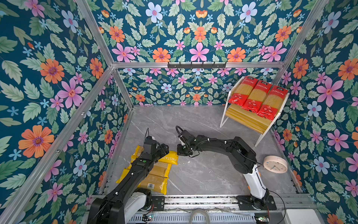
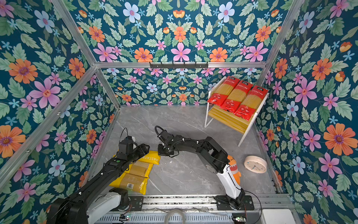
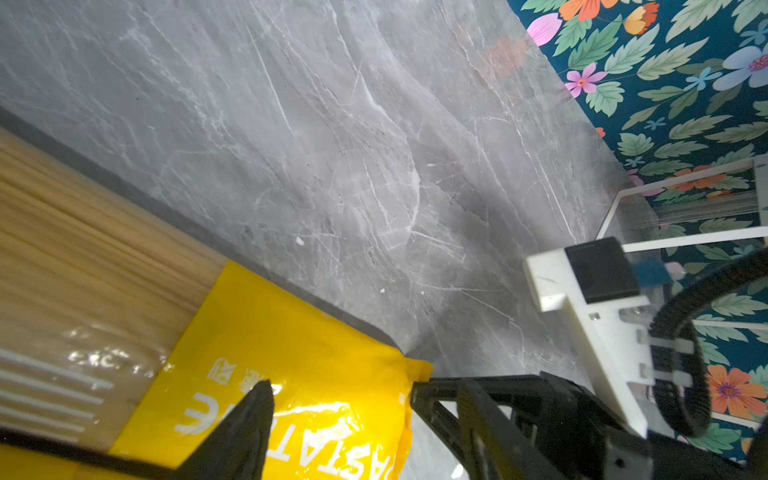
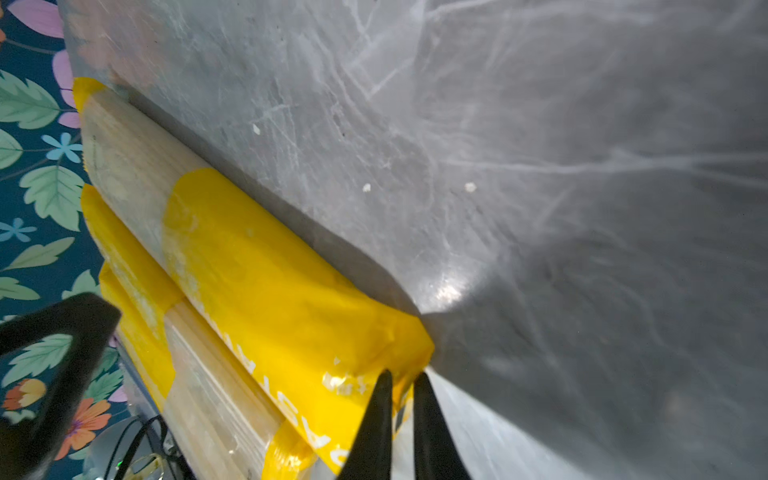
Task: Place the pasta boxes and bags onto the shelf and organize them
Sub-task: 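Lower both grippers onto the top yellow pasta bag and close them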
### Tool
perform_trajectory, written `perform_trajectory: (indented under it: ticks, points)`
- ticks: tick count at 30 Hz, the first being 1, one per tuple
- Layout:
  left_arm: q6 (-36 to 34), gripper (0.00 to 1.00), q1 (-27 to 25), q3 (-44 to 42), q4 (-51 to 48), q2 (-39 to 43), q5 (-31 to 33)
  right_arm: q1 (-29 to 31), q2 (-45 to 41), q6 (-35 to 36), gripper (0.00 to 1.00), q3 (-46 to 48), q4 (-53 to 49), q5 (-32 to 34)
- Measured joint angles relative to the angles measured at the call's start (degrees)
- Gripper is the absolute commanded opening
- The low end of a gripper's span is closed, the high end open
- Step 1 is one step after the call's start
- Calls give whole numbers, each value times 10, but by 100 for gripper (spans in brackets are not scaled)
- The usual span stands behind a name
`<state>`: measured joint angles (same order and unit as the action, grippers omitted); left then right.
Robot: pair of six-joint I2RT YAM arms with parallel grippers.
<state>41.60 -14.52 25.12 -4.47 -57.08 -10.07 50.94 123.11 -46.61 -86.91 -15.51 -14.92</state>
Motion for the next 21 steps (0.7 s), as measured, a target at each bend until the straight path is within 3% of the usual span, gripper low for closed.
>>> perform_trajectory:
  ticks: [2,10,18,21]
  points:
    - [0,70,0,-4,2,0,-4,-12,-20,-15,0,35,29,0]
    - [4,71,-1,-7,38,11,-36,-65,-125,-88,0,195,137,6]
    - [5,71,-13,-11,70,-11,-52,-95,-224,-108,0,299,143,32]
    - [5,71,-17,-13,74,-28,-52,-83,-215,-108,16,293,140,25]
